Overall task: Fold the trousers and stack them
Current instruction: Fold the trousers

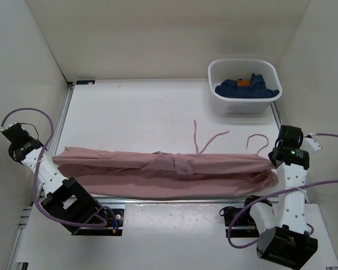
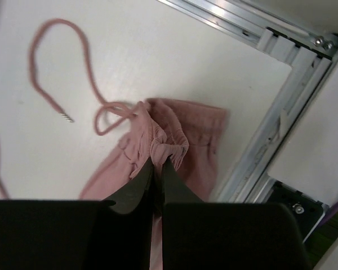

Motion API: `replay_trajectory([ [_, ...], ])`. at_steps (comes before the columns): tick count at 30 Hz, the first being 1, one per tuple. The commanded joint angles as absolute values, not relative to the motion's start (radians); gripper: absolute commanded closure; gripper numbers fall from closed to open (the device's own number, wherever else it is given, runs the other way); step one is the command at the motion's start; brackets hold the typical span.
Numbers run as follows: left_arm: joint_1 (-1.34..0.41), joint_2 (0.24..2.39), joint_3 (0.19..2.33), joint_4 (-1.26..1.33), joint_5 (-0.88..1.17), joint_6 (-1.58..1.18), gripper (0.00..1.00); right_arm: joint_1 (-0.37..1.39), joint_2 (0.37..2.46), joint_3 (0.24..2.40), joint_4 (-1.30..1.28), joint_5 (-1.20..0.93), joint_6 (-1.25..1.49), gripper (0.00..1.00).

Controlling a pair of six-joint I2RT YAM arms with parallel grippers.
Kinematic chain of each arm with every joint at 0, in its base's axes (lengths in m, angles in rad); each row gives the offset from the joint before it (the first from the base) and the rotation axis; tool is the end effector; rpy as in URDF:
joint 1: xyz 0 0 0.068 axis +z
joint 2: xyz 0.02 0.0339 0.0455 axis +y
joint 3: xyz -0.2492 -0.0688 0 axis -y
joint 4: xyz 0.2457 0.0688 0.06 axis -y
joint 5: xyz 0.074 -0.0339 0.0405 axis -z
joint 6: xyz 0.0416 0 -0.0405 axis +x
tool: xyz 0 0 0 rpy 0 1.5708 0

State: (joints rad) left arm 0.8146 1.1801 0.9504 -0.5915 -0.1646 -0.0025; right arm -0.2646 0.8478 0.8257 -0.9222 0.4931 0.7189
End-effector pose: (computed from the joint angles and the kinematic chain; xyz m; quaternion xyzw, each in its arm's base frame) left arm 0.1710 0.1912 0.2622 -0.3961 0.8391 0.2144 0.3050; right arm 0.1560 -0.0627 0.2653 0.5019 0.7777 -0.1589 0.3434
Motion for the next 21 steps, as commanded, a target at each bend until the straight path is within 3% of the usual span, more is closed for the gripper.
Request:
replay_trajectory([
  [1, 0.833, 1.175, 1.035, -0.571, -0.167, 0.000, 0.86, -0.267, 0.861, 0.968, -0.950, 0.574, 0.739, 1.00],
  [7, 0.923, 1.106, 0.887, -0.586, -0.208, 0.000, 0.86, -0.267, 0.623, 0.790, -1.100, 0.643, 0.925, 1.00],
  [13, 0.979, 1.106, 0.709, -0.586, -0.244, 0.000, 0.86, -0.267, 0.538, 0.683, -1.183, 0.742, 1.103, 1.00],
  [16, 0.979, 1.115, 0.675, -0.586, -0.244, 0.000, 0.86, -0.267, 0.590, 0.672, -1.216, 0.778, 1.158, 0.76],
  [17, 0.979, 1.126, 0.675, -0.586, -0.244, 0.000, 0.86, -0.267, 0.604, 0.663, -1.232, 0.790, 1.198, 0.53],
  [18, 0.979, 1.126, 0.675, -0.586, -0.256, 0.000, 0.85, -0.267, 0.633, 0.672, -1.242, 0.799, 1.198, 0.41],
  [19, 0.979, 1.135, 0.666, -0.586, -0.256, 0.000, 0.73, -0.267, 0.643, 0.681, -1.243, 0.811, 1.198, 0.31],
  [20, 0.989, 1.135, 0.666, -0.586, -0.265, 0.000, 0.49, -0.267, 0.643, 0.692, -1.252, 0.822, 1.198, 0.20],
  [21, 0.989, 1.146, 0.666, -0.586, -0.265, 0.000, 0.43, -0.267, 0.643, 0.716, -1.252, 0.833, 1.183, 0.19],
])
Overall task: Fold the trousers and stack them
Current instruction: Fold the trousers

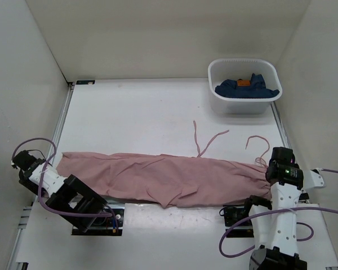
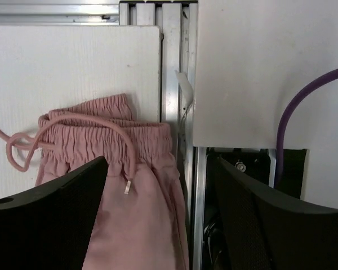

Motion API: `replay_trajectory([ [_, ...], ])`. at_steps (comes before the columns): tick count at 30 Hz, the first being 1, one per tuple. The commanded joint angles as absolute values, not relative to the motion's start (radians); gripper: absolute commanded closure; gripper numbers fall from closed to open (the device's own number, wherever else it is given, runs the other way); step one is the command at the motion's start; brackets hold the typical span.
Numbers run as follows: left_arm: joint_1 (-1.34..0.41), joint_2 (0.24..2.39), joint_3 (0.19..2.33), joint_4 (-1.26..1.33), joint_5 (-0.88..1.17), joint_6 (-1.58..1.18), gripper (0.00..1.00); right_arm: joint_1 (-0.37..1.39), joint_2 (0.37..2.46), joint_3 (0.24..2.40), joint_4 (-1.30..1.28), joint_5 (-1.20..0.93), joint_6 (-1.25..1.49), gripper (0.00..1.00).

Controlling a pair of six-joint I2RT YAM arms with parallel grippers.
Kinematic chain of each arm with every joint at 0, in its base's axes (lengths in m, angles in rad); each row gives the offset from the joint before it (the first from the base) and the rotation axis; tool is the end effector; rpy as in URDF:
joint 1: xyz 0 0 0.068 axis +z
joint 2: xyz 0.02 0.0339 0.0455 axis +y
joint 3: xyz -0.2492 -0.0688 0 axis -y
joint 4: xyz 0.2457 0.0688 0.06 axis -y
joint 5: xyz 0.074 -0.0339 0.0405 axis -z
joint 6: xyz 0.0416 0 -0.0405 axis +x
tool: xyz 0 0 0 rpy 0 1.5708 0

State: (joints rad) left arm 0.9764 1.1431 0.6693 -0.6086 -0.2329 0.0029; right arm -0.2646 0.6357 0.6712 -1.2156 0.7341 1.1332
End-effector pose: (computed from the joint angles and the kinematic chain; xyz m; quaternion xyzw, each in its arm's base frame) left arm 0.1132 0.1846 0.1804 -0.4756 0.8387 0.2124 0.1589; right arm 0.0920 -0.0538 0.2332 0.6424 0.6562 -0.2431 0.3125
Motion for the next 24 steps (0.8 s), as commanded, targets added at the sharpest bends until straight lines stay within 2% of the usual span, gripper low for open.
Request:
replay_trajectory([
  [1, 1.003, 1.146, 0.685, -0.586, -0.253, 0.000, 0.37, -0.267, 0.643, 0.727, -1.200, 0.833, 1.152, 0.18],
  [2, 1.003, 1.137, 0.702, -0.603, -0.239, 0.000, 0.33, -0.267, 0.621, 0.727, -1.136, 0.833, 0.985, 0.18],
  [5, 1.003, 1.096, 0.833, -0.685, -0.112, 0.000, 0.30, -0.267, 0.589, 0.778, -0.890, 0.628, 0.712, 0.36],
  [6, 0.991, 1.083, 0.874, -0.772, -0.065, 0.000, 0.30, -0.267, 0.603, 0.796, -0.864, 0.577, 0.653, 0.46],
  [8, 0.935, 1.069, 0.957, -0.857, 0.015, 0.000, 0.31, -0.246, 0.633, 0.805, -0.847, 0.450, 0.631, 0.54],
  [9, 0.855, 1.069, 0.957, -0.891, 0.015, 0.000, 0.31, -0.245, 0.678, 0.805, -0.847, 0.411, 0.630, 0.63],
  [10, 0.810, 1.069, 0.939, -0.935, 0.015, 0.000, 0.33, -0.215, 0.699, 0.796, -0.865, 0.376, 0.650, 0.68],
  [12, 0.711, 1.069, 0.869, -0.936, -0.035, 0.000, 0.34, -0.181, 0.751, 0.755, -0.888, 0.304, 0.704, 0.74],
  [13, 0.618, 1.081, 0.827, -0.919, -0.070, 0.000, 0.36, -0.142, 0.765, 0.727, -0.888, 0.264, 0.728, 0.81],
  [16, 0.517, 1.127, 0.700, -0.780, -0.193, 0.000, 0.42, -0.065, 0.822, 0.621, -0.899, 0.264, 0.826, 0.92],
  [20, 0.454, 1.239, 0.738, -0.719, -0.169, 0.000, 0.45, 0.030, 0.937, 0.603, -0.799, 0.244, 0.859, 0.98],
  [24, 0.373, 1.368, 0.822, -0.684, -0.156, 0.000, 0.46, 0.069, 1.256, 0.688, -0.700, 0.325, 0.809, 1.00],
])
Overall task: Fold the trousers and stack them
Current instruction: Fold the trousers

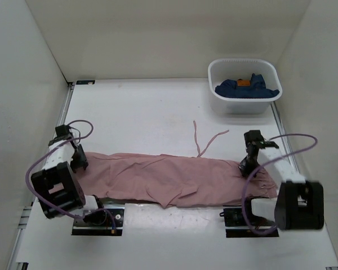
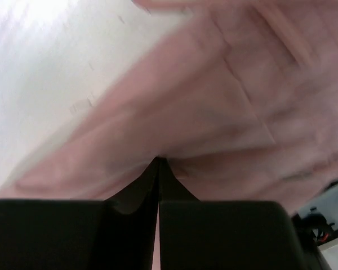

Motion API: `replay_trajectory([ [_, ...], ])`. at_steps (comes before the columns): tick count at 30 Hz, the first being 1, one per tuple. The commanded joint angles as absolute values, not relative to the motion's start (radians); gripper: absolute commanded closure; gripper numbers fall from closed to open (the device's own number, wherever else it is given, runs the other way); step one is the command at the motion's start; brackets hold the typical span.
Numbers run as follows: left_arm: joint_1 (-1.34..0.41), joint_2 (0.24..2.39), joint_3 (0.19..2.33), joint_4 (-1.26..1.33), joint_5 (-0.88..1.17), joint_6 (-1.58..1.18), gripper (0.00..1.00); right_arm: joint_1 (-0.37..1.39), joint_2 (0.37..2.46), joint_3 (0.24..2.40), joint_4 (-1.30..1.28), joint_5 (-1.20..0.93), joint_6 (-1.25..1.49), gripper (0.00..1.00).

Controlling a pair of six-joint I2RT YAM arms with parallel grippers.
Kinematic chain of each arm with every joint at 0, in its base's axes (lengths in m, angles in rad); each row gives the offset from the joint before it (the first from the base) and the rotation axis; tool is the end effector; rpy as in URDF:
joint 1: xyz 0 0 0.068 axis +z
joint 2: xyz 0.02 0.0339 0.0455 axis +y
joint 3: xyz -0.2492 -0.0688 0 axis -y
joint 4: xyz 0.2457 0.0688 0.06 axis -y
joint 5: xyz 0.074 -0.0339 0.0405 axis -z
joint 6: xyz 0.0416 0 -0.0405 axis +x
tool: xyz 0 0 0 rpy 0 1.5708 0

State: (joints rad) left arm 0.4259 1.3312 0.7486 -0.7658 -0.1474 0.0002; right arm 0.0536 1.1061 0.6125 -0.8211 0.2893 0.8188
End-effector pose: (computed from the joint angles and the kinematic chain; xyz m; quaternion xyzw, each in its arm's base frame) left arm 0.2019 0.0983 0.1582 -0.2174 0.9670 0.0949 0.0927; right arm 0.1823 -0.0021 0.1625 0.3835 0.9036 -0.0762 0.1749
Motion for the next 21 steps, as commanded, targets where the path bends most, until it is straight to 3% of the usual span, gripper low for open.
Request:
replay_trajectory([
  [1, 0.356, 1.390, 0.822, -0.672, -0.170, 0.000, 0.46, 0.069, 1.317, 0.712, -0.686, 0.343, 0.793, 1.00],
  [5, 0.282, 1.518, 0.886, -0.624, -0.193, 0.000, 0.46, 0.060, 1.604, 0.872, -0.635, 0.399, 0.738, 1.00],
  [12, 0.227, 1.664, 0.994, -0.615, -0.204, 0.000, 0.46, 0.048, 1.822, 1.216, -0.666, 0.377, 0.652, 0.99],
  [15, 0.227, 1.693, 1.003, -0.606, -0.213, 0.000, 0.46, 0.038, 1.807, 1.264, -0.666, 0.276, 0.595, 0.68],
  [16, 0.227, 1.706, 1.003, -0.606, -0.213, 0.000, 0.46, 0.038, 1.786, 1.264, -0.666, 0.253, 0.559, 0.40],
  [18, 0.227, 1.715, 1.012, -0.606, -0.213, 0.000, 0.46, 0.019, 1.689, 1.236, -0.666, 0.241, 0.534, 0.27],
  [19, 0.218, 1.715, 1.012, -0.606, -0.213, 0.000, 0.45, 0.008, 1.651, 1.223, -0.685, 0.241, 0.525, 0.15],
  [21, 0.218, 1.715, 1.003, -0.606, -0.213, 0.000, 0.45, -0.053, 1.539, 1.169, -0.742, 0.256, 0.525, 0.05],
])
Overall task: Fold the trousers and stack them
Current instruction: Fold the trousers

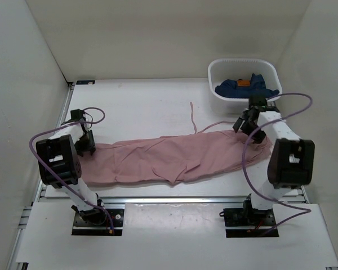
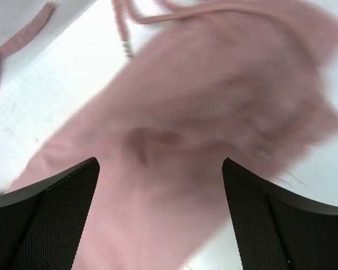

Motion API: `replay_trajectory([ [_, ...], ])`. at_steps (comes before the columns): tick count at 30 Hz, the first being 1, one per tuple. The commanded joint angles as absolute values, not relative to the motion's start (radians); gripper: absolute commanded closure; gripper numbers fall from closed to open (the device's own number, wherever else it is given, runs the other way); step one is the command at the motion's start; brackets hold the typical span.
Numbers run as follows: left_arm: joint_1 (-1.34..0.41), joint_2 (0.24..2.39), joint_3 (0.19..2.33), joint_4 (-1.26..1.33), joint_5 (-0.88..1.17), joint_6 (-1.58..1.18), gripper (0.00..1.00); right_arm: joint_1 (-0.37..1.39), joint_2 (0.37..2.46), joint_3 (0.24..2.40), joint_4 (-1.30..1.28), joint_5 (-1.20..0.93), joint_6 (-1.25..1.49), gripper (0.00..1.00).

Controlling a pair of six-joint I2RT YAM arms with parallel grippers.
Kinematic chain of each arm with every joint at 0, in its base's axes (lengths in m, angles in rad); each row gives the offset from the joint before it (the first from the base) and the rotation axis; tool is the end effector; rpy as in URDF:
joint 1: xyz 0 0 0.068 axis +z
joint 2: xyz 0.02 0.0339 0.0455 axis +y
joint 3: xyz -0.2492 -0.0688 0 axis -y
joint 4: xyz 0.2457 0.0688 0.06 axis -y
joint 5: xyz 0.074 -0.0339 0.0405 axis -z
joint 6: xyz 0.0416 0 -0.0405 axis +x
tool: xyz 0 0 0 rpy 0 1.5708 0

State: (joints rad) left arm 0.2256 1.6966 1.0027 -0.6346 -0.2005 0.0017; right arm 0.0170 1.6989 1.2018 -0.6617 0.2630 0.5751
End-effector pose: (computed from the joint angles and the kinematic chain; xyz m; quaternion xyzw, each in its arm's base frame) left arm 0.2965 0.0765 0.1383 -0.1224 0.9802 0.1123 0.1082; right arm 0.3423 -0.0050 0.1916 0.2931 0.9255 -0.0636 0.2314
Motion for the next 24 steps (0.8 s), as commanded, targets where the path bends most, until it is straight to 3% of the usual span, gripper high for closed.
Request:
replay_trajectory([
  [1, 0.218, 1.704, 1.003, -0.606, -0.213, 0.000, 0.45, -0.083, 1.508, 1.151, -0.768, 0.270, 0.561, 0.05],
  [6, 0.209, 1.683, 0.956, -0.606, -0.222, 0.000, 0.44, -0.297, 1.384, 0.959, -0.668, 0.200, 0.584, 0.01],
  [12, 0.199, 1.674, 0.946, -0.606, -0.242, 0.000, 0.42, -0.345, 1.537, 0.933, -0.402, 0.019, 0.595, 0.01],
  [17, 0.199, 1.654, 0.928, -0.606, -0.252, 0.000, 0.42, -0.345, 1.670, 0.942, -0.351, 0.089, 0.629, 0.04],
  [18, 0.199, 1.654, 0.928, -0.606, -0.252, 0.000, 0.41, -0.345, 1.690, 0.930, -0.351, 0.089, 0.629, 0.10],
  [20, 0.199, 1.644, 0.928, -0.606, -0.252, 0.000, 0.41, -0.345, 1.704, 0.916, -0.342, 0.089, 0.638, 0.31],
  [21, 0.199, 1.644, 0.928, -0.606, -0.261, 0.000, 0.41, -0.345, 1.704, 0.901, -0.342, 0.089, 0.649, 0.54],
  [23, 0.199, 1.644, 0.928, -0.606, -0.261, 0.000, 0.41, -0.345, 1.704, 0.890, -0.331, 0.104, 0.649, 0.80],
  [24, 0.199, 1.644, 0.928, -0.606, -0.261, 0.000, 0.41, -0.345, 1.704, 0.890, -0.331, 0.116, 0.649, 1.00],
])
